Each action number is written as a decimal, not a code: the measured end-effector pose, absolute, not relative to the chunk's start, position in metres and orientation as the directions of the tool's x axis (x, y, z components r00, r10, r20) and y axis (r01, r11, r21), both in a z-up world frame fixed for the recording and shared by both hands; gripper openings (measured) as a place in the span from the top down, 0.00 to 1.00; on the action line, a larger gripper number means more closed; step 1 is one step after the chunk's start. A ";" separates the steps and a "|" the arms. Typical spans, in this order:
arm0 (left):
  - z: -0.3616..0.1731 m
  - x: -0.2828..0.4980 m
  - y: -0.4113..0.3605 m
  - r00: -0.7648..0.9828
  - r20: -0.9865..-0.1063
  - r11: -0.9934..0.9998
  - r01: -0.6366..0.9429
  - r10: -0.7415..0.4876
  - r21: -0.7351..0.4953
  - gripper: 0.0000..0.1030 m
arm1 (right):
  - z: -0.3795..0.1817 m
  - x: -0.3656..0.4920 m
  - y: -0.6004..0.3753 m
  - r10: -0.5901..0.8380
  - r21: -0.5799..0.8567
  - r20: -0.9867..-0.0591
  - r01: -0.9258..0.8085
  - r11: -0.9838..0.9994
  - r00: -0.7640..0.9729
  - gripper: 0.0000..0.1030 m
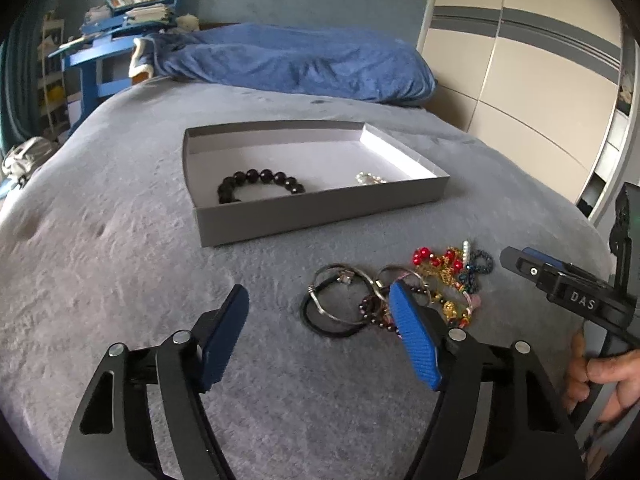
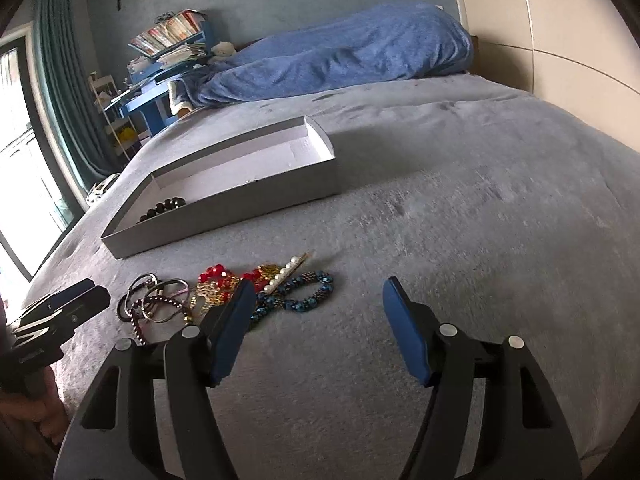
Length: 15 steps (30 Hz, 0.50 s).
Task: Organize jewelry
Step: 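Lower the left tool onto the silver key ring and close it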
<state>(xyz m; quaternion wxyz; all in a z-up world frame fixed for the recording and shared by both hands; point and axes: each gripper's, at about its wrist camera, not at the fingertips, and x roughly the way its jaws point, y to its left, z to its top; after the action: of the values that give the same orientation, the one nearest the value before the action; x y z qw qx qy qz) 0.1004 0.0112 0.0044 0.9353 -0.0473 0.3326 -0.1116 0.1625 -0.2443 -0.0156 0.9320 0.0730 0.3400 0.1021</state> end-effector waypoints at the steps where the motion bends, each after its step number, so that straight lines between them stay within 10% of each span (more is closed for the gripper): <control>1: 0.005 0.101 0.009 0.753 -0.610 0.969 0.185 -0.245 -0.161 0.29 | -0.017 0.163 -0.246 0.235 0.209 -0.622 -0.131 0.969 0.747 0.36; 15: 0.001 0.116 -0.052 0.684 -0.676 0.934 0.357 -0.274 -0.018 0.29 | -0.019 0.168 -0.262 0.200 0.238 -0.623 -0.060 0.969 0.756 0.31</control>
<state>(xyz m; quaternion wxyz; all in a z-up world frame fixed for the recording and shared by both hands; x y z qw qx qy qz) 0.1158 -0.0517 0.0012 0.9157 0.0578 0.3584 -0.1722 0.1685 -0.2620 -0.0193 0.9315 0.1021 0.3420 0.0699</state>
